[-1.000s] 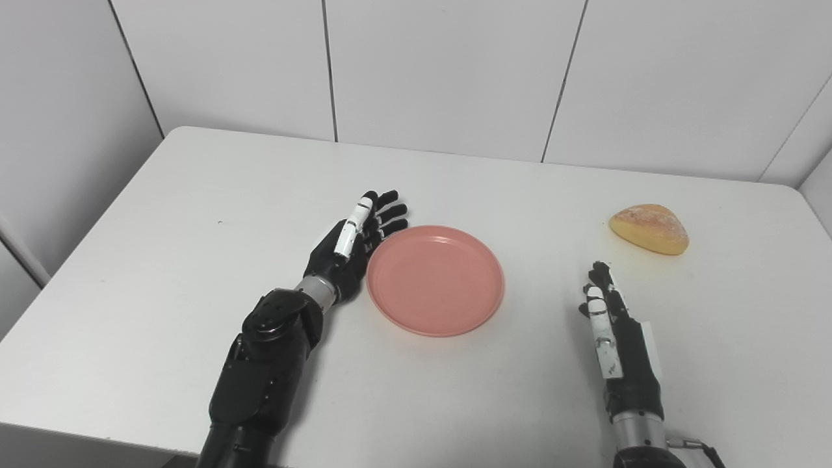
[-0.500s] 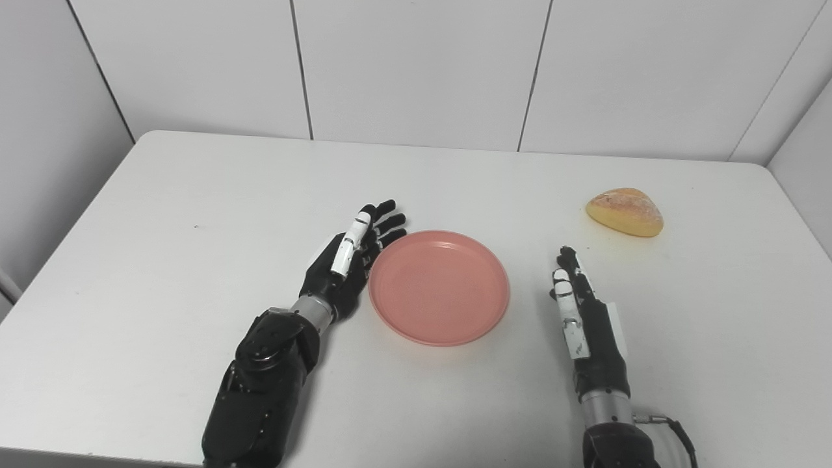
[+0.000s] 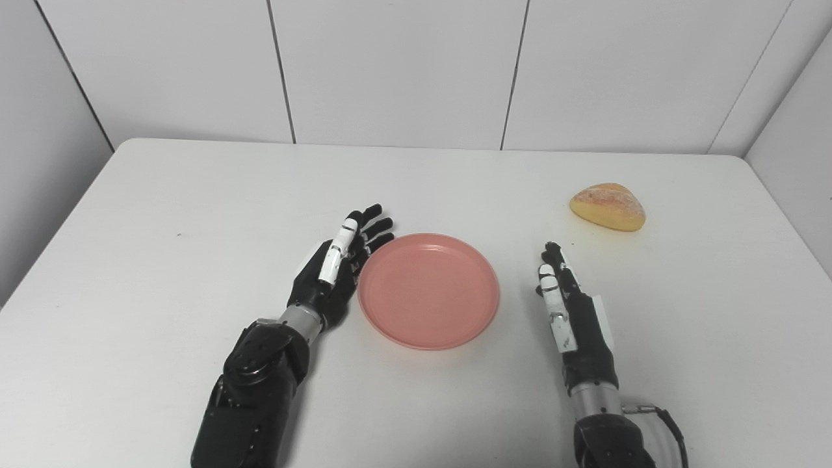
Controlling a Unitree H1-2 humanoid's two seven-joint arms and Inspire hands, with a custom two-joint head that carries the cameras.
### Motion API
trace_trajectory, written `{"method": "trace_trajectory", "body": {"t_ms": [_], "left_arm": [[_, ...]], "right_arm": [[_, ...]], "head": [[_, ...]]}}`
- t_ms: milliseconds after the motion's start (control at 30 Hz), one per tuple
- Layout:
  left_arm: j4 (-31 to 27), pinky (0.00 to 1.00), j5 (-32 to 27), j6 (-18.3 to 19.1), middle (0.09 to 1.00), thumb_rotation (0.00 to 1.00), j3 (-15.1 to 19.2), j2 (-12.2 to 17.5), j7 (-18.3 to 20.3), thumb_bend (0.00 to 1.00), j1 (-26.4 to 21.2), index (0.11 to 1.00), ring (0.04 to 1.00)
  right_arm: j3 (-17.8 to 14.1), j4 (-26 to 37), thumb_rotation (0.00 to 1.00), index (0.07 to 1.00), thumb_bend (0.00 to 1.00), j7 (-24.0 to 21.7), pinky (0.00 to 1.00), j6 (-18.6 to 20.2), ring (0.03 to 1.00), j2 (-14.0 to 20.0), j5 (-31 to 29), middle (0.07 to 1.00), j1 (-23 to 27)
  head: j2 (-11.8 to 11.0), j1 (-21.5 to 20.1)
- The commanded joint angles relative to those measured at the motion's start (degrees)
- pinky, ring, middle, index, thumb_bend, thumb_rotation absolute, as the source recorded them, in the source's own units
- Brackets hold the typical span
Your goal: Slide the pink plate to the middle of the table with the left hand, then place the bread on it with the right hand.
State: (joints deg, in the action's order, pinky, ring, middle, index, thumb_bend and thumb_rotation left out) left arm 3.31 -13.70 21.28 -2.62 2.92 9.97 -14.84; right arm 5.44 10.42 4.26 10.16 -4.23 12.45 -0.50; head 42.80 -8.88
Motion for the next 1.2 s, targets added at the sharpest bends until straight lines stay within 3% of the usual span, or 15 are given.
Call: {"method": "trace_trajectory", "body": {"t_ms": [0,100,333,567,667,800,867,967,1167], "left_arm": [[0.6,0.92,0.6,0.0,0.912,1.00,-0.2,-0.9,-0.4,0.33,0.1,0.906,0.909],[0.7,0.91,0.6,-0.2,0.905,1.00,0.2,-1.6,-0.7,0.34,0.1,0.898,0.902],[0.6,0.90,1.7,-0.3,0.901,1.00,0.1,-2.4,-1.3,0.34,0.0,0.893,0.894],[1.0,0.89,2.4,-2.1,0.901,1.00,0.1,-2.6,-1.4,0.33,0.2,0.895,0.894],[1.0,0.90,3.0,-3.7,0.904,1.00,0.1,-2.5,-1.6,0.33,0.6,0.900,0.898],[0.9,0.91,3.4,-5.5,0.917,1.00,0.6,-2.6,-1.8,0.32,0.9,0.911,0.906],[0.9,0.92,4.1,-6.8,0.922,1.00,0.5,-2.6,-2.1,0.33,1.1,0.917,0.910],[0.9,0.92,5.2,-8.6,0.926,1.00,0.8,-2.6,-3.0,0.34,1.6,0.918,0.916],[0.5,0.93,5.9,-10.9,0.929,1.00,1.2,-2.7,-3.5,0.38,2.8,0.930,0.921]], "right_arm": [[-0.3,2.5,1.00,0.936,0.29,0.6,0.87,-3.6,0.918,1.0,1.0,0.935,2.1],[-0.6,3.4,1.00,0.935,0.33,1.1,0.87,-5.9,0.919,2.5,2.1,0.932,2.7],[-2.6,6.3,1.00,0.926,0.48,2.5,0.87,-6.6,0.926,6.4,6.9,0.935,6.8],[-4.5,9.2,1.00,0.930,0.47,1.7,0.84,-4.4,0.915,10.5,11.6,0.928,12.0],[-5.1,8.9,1.00,0.922,0.46,1.9,0.83,-5.4,0.908,13.2,13.9,0.916,15.0],[-5.4,8.6,1.00,0.920,0.46,1.1,0.86,-4.5,0.913,15.9,16.3,0.915,18.2],[-5.2,8.9,0.98,0.921,0.47,0.0,0.85,-2.7,0.907,17.4,18.3,0.914,19.7],[-4.6,8.9,0.87,0.935,0.51,-4.0,0.83,0.5,0.907,20.6,21.7,0.931,22.1],[-4.3,6.9,0.73,0.934,0.61,-9.1,0.80,3.3,0.891,25.0,25.1,0.929,26.2]], "head": [[0.0,-0.6],[-0.2,-1.5],[-1.1,-3.4],[-2.3,-5.7],[-2.6,-6.6],[-2.8,-7.4],[-2.9,-7.9],[-3.0,-8.7],[-3.2,-10.1]]}}
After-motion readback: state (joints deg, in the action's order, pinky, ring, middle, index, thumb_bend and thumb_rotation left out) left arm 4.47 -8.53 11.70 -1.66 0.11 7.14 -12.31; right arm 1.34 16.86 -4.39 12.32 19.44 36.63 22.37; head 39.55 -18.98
